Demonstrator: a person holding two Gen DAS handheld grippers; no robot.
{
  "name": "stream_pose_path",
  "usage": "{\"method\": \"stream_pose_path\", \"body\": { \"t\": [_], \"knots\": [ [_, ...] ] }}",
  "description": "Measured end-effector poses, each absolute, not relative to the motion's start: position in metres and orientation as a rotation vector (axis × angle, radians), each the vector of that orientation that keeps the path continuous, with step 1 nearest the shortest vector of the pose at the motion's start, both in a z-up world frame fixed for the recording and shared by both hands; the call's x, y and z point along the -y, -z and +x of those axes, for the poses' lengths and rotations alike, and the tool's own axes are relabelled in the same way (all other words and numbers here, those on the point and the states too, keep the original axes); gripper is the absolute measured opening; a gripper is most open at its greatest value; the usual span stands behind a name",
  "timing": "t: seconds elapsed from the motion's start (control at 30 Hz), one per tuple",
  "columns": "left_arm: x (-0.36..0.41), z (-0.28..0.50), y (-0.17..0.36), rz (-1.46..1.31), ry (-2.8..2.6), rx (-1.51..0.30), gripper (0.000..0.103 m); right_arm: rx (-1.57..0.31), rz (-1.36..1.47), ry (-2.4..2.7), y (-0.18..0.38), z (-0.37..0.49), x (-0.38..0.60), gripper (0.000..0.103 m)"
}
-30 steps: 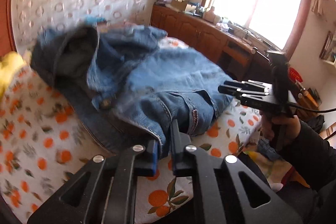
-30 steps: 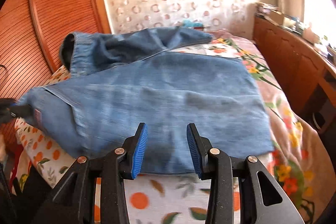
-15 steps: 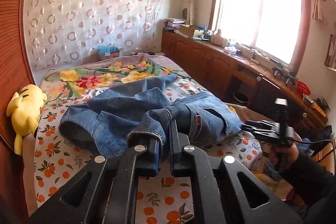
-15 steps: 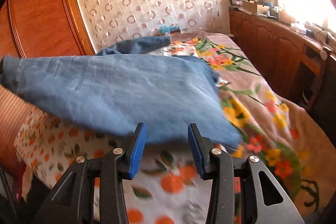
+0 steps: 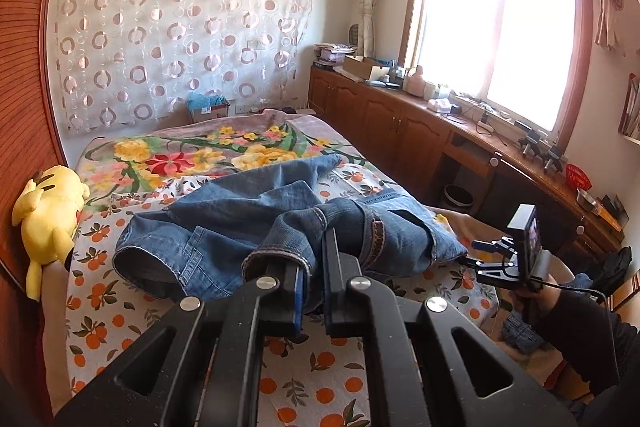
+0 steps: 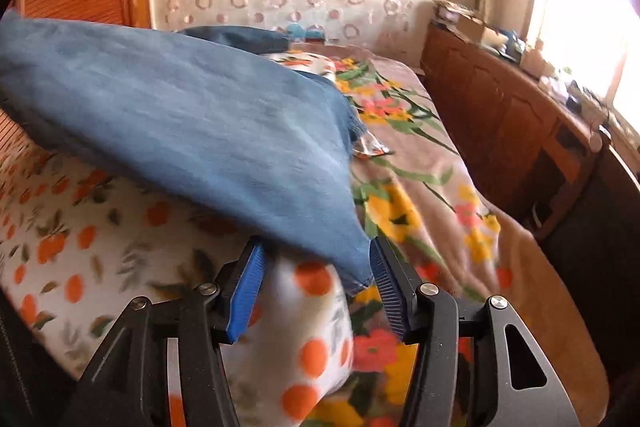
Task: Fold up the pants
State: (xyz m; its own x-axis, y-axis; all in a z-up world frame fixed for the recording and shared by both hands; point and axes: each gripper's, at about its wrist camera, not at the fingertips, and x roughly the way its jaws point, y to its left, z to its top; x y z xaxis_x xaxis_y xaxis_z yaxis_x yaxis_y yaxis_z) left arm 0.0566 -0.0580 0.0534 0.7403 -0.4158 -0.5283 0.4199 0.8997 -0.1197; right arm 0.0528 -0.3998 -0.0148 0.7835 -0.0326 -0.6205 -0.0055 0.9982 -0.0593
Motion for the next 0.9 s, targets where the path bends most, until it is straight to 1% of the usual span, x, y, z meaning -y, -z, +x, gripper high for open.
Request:
{"method": "stream_pose_path", "body": {
  "t": [0.03,0.07,0.1,0.13,0.17,0.23,0.4,0.5,0.6,0.67,0.73,0.87,0.9],
  "knots": [
    [0.057,0.055,-0.055,0.007,0.461,-0.575,0.008,-0.659,-0.024,0.024,0.012,0.055,0.406,0.054],
    [0.055,0.054,-0.056,0.001,0.462,-0.572,0.008,-0.646,0.010,0.023,0.010,0.053,0.410,0.032],
    [0.053,0.050,-0.058,-0.004,0.461,-0.569,0.008,-0.639,0.043,0.013,0.006,0.050,0.416,0.018],
    [0.051,0.048,-0.059,-0.009,0.463,-0.567,0.008,-0.618,0.056,0.005,0.001,0.046,0.418,0.008],
    [0.048,0.045,-0.060,-0.014,0.463,-0.566,0.008,-0.590,0.058,0.000,-0.005,0.041,0.418,0.004],
    [0.040,0.035,-0.059,-0.023,0.453,-0.568,0.008,-0.552,0.051,-0.020,-0.021,0.030,0.418,0.003],
    [0.021,0.001,-0.048,-0.027,0.431,-0.603,0.008,-0.552,0.012,-0.065,-0.043,-0.001,0.408,0.003],
    [0.008,-0.026,-0.044,-0.039,0.419,-0.614,0.008,-0.555,-0.034,-0.101,-0.050,-0.023,0.401,0.003],
    [0.000,-0.042,-0.030,-0.009,0.400,-0.658,0.008,-0.603,-0.055,-0.146,-0.046,-0.032,0.400,0.003],
    [-0.003,-0.043,-0.018,0.001,0.389,-0.695,0.011,-0.648,-0.070,-0.150,-0.038,-0.035,0.404,0.003],
    [-0.007,-0.042,-0.005,-0.015,0.385,-0.728,0.012,-0.673,-0.062,-0.175,-0.032,-0.036,0.405,0.004],
    [-0.012,-0.046,0.007,-0.005,0.378,-0.749,0.016,-0.683,-0.025,-0.181,-0.037,-0.037,0.411,0.007],
    [-0.014,-0.049,0.007,0.001,0.379,-0.748,0.019,-0.684,-0.031,-0.179,-0.039,-0.040,0.408,0.007]
  ]
}}
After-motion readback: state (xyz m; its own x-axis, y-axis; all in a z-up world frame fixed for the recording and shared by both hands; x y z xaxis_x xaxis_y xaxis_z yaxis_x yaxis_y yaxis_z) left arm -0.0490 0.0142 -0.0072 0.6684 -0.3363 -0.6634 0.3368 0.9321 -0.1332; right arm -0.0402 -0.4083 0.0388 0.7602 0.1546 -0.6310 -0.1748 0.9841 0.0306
